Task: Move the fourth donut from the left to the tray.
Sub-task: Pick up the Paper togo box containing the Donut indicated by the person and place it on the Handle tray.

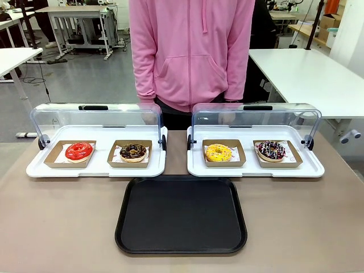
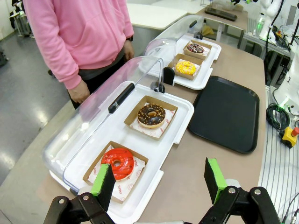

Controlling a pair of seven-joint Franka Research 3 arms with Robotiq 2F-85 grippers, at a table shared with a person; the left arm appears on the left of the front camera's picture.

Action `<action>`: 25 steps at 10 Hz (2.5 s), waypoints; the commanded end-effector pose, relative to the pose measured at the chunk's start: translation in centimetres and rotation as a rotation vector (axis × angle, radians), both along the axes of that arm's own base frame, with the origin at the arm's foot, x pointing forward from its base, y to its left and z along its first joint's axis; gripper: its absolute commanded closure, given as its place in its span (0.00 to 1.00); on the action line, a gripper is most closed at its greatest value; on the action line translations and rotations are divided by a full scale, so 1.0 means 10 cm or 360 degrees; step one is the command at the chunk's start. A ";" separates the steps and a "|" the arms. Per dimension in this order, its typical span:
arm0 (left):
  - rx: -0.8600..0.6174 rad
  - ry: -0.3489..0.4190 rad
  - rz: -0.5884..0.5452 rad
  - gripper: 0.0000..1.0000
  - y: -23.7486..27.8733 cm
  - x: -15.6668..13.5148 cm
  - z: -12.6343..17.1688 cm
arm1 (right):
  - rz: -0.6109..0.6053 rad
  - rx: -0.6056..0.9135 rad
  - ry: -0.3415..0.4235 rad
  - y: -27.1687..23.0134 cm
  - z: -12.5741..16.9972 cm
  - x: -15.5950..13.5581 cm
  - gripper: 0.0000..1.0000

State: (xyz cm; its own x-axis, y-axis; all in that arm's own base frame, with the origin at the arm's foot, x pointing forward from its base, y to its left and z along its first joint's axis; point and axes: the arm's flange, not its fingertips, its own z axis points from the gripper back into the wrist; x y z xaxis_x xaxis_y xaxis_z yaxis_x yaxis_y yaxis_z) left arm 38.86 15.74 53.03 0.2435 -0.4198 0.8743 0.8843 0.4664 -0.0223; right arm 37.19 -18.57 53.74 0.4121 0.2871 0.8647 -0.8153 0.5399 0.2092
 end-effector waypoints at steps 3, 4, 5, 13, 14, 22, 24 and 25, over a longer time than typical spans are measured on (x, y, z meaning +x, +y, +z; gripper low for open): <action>-0.0025 -0.0017 -0.0007 0.00 0.00 0.01 0.02 | 0.0010 0.0023 -0.0053 0.00 0.02 0.04 0.00; -0.0025 -0.0017 -0.0007 0.00 0.00 0.01 0.02 | 0.0010 0.0023 -0.0053 0.00 0.02 0.04 0.00; -0.0025 -0.0017 -0.0007 0.00 0.00 0.01 0.02 | 0.0010 0.0023 -0.0053 0.00 0.02 0.04 0.00; -0.0025 -0.0017 -0.0007 0.00 0.00 0.01 0.02 | 0.0010 0.0023 -0.0053 0.00 0.02 0.04 0.00; -0.0025 -0.0017 -0.0007 0.00 0.00 0.01 0.02 | 0.0010 0.0023 -0.0053 0.00 0.02 0.04 0.00; -0.0025 -0.0017 -0.0007 0.00 0.00 0.01 0.02 | 0.0010 0.0023 -0.0053 0.00 0.02 0.04 0.00; -0.0025 -0.0017 -0.0007 0.00 0.00 0.01 0.02 | 0.0010 0.0023 -0.0053 0.00 0.02 0.04 0.00; -0.0025 -0.0017 -0.0007 0.00 0.00 0.01 0.02 | 0.0010 0.0023 -0.0053 0.00 0.02 0.04 0.00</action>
State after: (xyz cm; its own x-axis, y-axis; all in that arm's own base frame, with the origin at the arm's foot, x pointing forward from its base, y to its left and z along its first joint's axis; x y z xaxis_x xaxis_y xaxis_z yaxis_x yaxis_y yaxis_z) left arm 38.86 15.74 53.03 0.2435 -0.4198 0.8743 0.8843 0.4664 -0.0223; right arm 37.19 -18.57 53.73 0.4120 0.2872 0.8647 -0.8153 0.5399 0.2091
